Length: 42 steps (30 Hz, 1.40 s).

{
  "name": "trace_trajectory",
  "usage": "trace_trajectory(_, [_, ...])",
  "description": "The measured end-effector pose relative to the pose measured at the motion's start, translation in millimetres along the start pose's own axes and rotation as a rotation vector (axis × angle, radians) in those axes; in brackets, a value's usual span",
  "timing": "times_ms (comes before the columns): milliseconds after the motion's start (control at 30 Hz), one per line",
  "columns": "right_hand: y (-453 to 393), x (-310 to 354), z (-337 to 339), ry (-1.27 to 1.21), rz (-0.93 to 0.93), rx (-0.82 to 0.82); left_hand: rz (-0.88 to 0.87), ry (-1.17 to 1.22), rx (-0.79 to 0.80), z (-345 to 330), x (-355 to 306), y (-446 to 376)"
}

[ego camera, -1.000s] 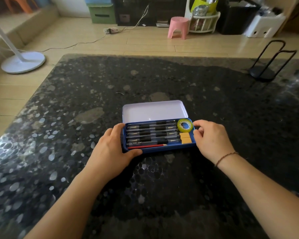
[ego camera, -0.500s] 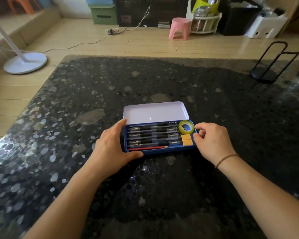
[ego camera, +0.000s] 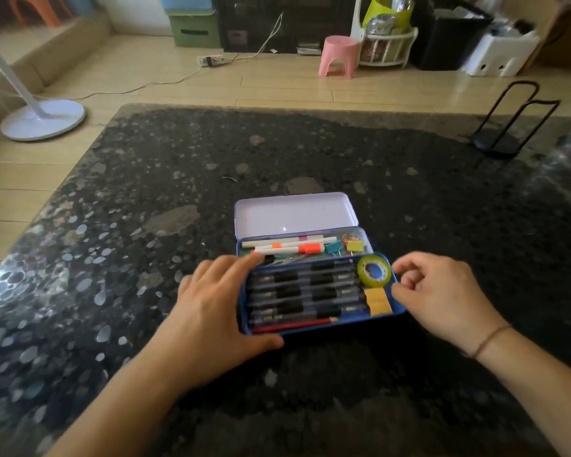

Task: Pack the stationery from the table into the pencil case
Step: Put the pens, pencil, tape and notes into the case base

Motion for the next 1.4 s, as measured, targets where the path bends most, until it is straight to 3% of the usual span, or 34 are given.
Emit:
trace_trajectory(200, [28.9,-20.9,-2.9,0.07,-0.115,0.252,-0.039,-0.169,0.035,-29.3,-23.0,32.0])
trace_trajectory(367, [26.1,-23.2,1.5,0.12,-0.149,0.332,-0.018,-0.213,0.141,-29.4,-26.9,29.4])
trace_trajectory(433, [17.7,-17.2,9.6,0.224,-0.12,0.273,-0.039,-0.177,0.124,-18.7,-29.8,23.0])
trace_trajectory(533, [4.8,2.3,20.2,0.373,-0.009,0.092,0.002,0.006,-0.129,-2.6,-29.8,-3.6])
trace_trajectory(633, [-8.8,25.5,5.3,0.164,0.256,-0.08,0.137,0.009,-0.281,-5.3,-22.7,-35.3])
trace_trajectory(700, [-16.0,34.8,-16.7,0.034,0.336,-0.015,0.19,-0.049,-0.278,-13.5,-18.1,-47.4])
trace_trajectory(867, [-28.1,39.1,-51.0,0.072,0.313,0.115,0.185,-0.09,-0.319,-23.2,-13.0,-57.0])
trace_trajectory(1233, [-37.7,33.8,-45.1,-0.077,0.241,-0.074,0.127,-0.024,-0.342,-25.3,-11.5,-66.0])
trace_trajectory(1400, [-42.9,12.7,-25.0,-0.041,0.203,-0.152,0.125,0.065,-0.255,-30.4,-25.8,-64.4])
Point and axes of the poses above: each hand's wrist, its own y-axis away from the middle knuckle, its own z-axis out of the back of the hand, x = y × z, the point moved 3 cm from there along -y, towards the middle knuckle, and after that the axes turned 10 degrees about z, right-handed, at the moved point
